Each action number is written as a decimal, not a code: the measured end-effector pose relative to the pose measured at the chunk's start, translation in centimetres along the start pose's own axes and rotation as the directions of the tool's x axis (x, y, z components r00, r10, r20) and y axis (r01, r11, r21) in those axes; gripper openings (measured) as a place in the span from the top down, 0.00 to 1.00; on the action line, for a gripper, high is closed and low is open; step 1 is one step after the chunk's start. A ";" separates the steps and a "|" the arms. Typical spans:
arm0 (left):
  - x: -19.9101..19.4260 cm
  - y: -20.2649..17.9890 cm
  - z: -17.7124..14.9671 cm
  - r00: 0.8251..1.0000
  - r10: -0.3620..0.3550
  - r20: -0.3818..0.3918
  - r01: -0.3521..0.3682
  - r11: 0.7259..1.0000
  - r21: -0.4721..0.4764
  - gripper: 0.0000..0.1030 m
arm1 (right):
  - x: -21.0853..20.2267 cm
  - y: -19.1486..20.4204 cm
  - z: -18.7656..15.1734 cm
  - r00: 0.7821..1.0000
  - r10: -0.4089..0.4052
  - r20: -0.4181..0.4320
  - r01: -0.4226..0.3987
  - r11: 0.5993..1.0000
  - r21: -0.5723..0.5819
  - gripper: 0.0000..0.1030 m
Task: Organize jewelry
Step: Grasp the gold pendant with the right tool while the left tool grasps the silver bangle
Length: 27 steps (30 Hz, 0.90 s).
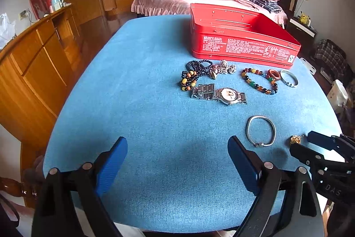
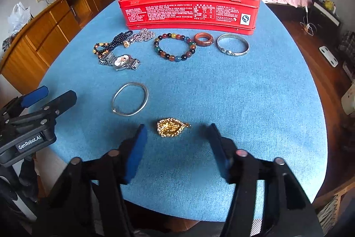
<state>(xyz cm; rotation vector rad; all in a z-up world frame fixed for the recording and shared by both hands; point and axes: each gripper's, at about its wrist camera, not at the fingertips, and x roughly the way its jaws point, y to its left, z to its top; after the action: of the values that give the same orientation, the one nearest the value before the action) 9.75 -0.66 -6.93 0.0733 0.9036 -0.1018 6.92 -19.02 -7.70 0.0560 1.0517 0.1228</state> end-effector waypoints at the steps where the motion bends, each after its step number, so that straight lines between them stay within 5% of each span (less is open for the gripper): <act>1: 0.0 0.0 0.0 1.000 -0.002 0.000 0.002 1.000 0.000 0.13 | 0.0 0.0 0.0 1.000 0.009 -0.002 -0.009 1.000 -0.003 0.59; 7: 0.2 0.0 0.0 1.000 -0.011 -0.006 0.011 1.000 -0.007 0.13 | 0.2 0.2 0.2 1.000 0.004 -0.007 -0.004 1.000 -0.023 0.77; 27: 0.9 -4.2 1.0 0.993 -0.113 -0.041 0.116 0.992 0.057 0.13 | -1.3 -2.6 0.2 0.999 -0.020 0.040 0.020 1.000 0.012 0.78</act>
<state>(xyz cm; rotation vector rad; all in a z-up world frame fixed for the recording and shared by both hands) 10.57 -5.01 -7.17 0.0784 0.9421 -0.2347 6.64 -21.73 -6.81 0.0580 1.0129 0.0974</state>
